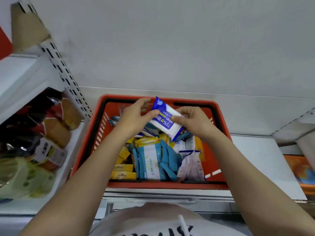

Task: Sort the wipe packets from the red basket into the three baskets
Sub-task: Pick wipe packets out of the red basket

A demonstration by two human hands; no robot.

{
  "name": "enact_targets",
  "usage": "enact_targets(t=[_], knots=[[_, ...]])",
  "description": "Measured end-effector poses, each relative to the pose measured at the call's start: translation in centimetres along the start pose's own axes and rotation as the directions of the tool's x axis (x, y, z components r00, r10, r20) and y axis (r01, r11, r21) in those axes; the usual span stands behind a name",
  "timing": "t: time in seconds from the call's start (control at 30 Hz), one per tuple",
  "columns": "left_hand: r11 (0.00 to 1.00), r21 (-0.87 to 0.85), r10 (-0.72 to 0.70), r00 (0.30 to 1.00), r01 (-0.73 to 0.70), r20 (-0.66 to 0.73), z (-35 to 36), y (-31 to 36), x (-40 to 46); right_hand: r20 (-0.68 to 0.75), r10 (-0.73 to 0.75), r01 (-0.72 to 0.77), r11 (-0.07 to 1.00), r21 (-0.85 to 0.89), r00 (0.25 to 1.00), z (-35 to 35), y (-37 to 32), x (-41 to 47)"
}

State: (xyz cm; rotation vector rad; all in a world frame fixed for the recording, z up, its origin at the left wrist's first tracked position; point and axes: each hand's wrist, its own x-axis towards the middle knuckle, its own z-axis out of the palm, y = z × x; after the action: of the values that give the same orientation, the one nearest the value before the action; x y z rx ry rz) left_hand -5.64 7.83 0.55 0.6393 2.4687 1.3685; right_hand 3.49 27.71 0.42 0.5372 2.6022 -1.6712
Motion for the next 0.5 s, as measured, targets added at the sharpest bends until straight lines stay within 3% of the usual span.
enact_targets(t=[0.1,0.2,0.4,0.5], knots=[[0.992,0.128,-0.007,0.997,-0.004,0.081,0.8,-0.5,1.4,-0.268,-0.001,-0.034,0.992,-0.125,0.963,-1.3,0.1,-0.4],[0.959,0.284,-0.062,0.986,0.015,0.156,1.7,-1.8,2.8,-0.248,0.065,-0.101,0.986,-0.133,0.967,-2.8,1.2,-1.5],[0.984,0.152,-0.108,0.989,0.093,0.097,2.0,-3.2,3.8,-0.268,0.115,-0.156,0.978,-0.136,0.957,-2.6,3.0,-2.9],[0.973,0.222,-0.111,0.972,0.063,0.21,0.7,-3.6,4.0,-0.239,0.154,-0.189,0.973,-0.129,0.959,-2.2,2.8,-3.4]])
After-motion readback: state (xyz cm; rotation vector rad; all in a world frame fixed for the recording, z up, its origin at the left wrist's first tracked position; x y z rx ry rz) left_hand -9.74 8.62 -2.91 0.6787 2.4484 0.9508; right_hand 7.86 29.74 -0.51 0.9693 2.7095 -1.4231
